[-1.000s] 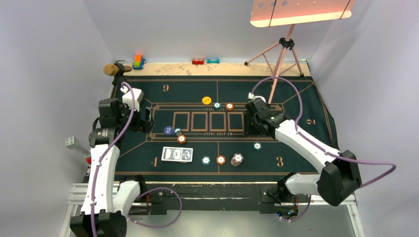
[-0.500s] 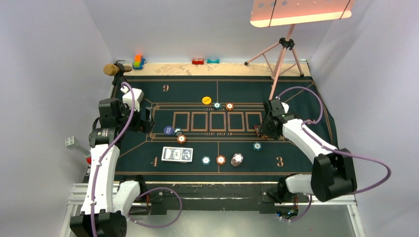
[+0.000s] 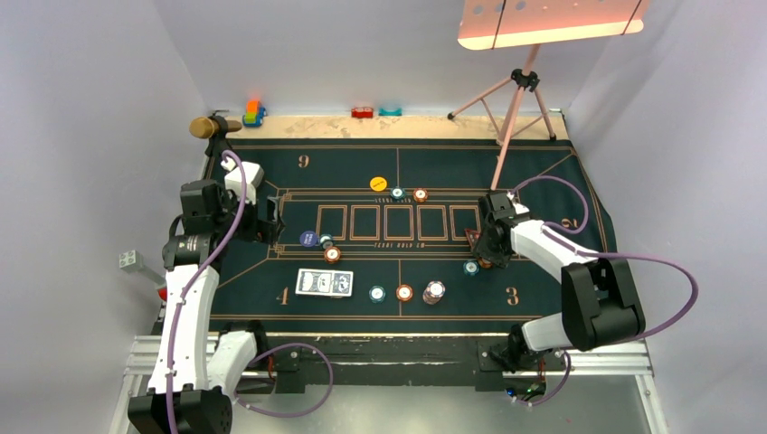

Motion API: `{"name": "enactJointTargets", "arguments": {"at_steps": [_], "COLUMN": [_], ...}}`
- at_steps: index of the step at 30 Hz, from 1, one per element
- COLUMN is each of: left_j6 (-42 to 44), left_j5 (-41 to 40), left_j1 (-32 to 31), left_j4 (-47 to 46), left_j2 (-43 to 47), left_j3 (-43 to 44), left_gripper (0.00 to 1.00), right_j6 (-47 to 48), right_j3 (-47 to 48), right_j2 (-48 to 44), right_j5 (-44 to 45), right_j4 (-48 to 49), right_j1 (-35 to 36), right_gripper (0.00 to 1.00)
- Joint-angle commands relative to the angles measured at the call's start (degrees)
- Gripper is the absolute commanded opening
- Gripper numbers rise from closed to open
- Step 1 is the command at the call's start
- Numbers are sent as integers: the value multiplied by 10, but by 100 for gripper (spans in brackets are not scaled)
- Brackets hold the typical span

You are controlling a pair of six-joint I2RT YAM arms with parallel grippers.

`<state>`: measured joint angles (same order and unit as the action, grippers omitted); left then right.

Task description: Distribute texas hold em gaming equipment

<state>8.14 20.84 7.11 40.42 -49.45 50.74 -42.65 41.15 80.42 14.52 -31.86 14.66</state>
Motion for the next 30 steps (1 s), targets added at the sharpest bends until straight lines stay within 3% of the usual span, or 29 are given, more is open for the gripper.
{"name": "enactJointTargets", "arguments": {"at_steps": [1, 3, 6, 16, 20, 23, 30], "left_j6": [7, 7, 7, 8, 7, 7, 7], "left_j5": [7, 5, 6, 7, 6, 5, 2], "left_j1": [5, 5, 5, 5, 5, 5, 5], "left_j4": [-6, -6, -7, -7, -8, -8, -8], "left_j2": [6, 7, 6, 7, 5, 3, 3], "left_j3": [1, 1, 1, 1, 1, 1, 0], "left_gripper": [100, 100, 100, 100, 100, 100, 100], "right_j6": [-22, -22, -24, 13, 11, 4, -28], "right_j3": [2, 1, 3, 60, 103, 131, 129], "right_j2": [1, -1, -8, -124, -156, -145, -116], "right_j5": [16, 15, 14, -2, 12, 6, 16], "right_j4": [16, 15, 6, -63, -113, -137, -161], "right_j1": [-2, -3, -4, 14, 96, 178, 318], "right_gripper": [55, 65, 70, 75, 81, 90, 96]}}
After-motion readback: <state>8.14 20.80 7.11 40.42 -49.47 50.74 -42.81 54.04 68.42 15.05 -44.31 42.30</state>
